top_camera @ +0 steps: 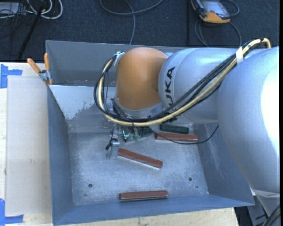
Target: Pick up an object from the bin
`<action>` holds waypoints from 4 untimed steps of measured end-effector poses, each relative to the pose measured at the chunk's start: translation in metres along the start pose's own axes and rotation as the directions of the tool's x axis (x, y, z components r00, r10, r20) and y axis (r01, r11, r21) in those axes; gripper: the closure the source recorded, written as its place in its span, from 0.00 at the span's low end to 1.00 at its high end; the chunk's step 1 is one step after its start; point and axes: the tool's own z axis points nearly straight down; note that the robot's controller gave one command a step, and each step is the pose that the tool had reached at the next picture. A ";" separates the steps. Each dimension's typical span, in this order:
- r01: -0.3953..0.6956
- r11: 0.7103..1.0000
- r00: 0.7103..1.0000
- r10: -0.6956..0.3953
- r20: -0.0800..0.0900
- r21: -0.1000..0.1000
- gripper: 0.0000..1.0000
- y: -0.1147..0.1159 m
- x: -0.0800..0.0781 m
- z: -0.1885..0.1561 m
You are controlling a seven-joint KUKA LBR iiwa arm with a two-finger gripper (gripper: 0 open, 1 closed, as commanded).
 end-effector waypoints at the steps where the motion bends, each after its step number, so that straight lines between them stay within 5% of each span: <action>1: -0.028 1.000 1.000 0.028 -0.001 0.003 0.00 -0.057 0.009 0.075; 2: 0.072 0.997 0.997 -0.072 0.007 0.002 0.00 -0.124 0.002 0.075; 3: 0.073 0.997 0.997 -0.073 0.009 -0.001 1.00 -0.121 0.002 0.074; 4: 0.572 0.820 0.820 -0.573 0.011 0.005 1.00 -0.129 -0.015 0.048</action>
Offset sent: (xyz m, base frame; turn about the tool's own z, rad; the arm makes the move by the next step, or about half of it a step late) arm -0.0073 -0.0534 -0.0691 0.0241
